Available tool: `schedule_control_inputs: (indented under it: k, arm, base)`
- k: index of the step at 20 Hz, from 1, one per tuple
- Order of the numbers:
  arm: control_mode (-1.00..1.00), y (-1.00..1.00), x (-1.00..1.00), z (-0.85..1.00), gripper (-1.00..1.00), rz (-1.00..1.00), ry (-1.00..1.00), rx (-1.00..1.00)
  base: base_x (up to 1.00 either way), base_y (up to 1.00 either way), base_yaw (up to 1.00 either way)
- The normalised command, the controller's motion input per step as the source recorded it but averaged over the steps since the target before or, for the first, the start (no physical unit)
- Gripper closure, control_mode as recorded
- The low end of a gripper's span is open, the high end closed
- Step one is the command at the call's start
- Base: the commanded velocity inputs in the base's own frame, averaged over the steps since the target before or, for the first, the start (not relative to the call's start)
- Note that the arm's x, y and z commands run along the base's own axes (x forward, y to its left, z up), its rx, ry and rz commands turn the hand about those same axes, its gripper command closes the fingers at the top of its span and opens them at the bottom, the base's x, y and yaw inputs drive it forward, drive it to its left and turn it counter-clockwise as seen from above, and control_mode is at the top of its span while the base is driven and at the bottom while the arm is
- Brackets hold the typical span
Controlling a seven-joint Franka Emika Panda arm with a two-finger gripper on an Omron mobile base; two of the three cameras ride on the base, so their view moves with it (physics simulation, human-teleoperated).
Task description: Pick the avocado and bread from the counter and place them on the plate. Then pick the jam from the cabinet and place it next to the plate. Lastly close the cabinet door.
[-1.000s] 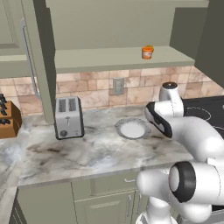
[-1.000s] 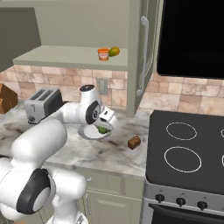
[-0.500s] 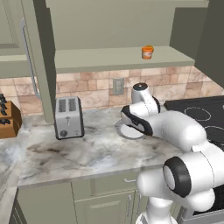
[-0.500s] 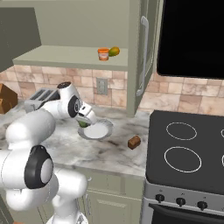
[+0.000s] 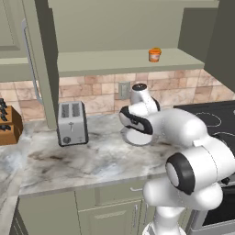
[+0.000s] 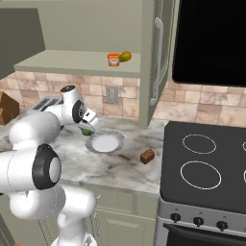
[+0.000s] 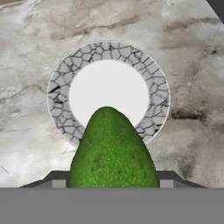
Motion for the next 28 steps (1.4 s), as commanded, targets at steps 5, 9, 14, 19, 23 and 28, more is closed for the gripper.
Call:
schedule_control_inputs:
  k: [5,9,14,19,23,28]
  arm:
    - [-1.00,-0.22,0.00,0.00,1.00,0.01,0.00,0.16]
    - [-1.00,-0.03,0.00,0.00,1.00,0.00,0.00,0.02]
    - [-1.00,0.00,0.38,-0.08,1.00,0.00,0.00,0.00]
    - [-1.00,-0.02,0.49,-0.25,1.00,0.00,0.00,0.00]
    - [-1.00,-0.04,0.31,-0.40,1.00,0.00,0.00,0.00]
    - [-1.00,-0.06,0.30,-0.44,1.00,0.00,0.00,0.00]
  base:
    - [0.00,0.00,0.00]
    - [0.00,0.00,0.00]
    - [0.00,0.00,0.00]
    - [0.00,0.00,0.00]
    - [0.00,0.00,0.00]
    - [0.00,0.00,0.00]
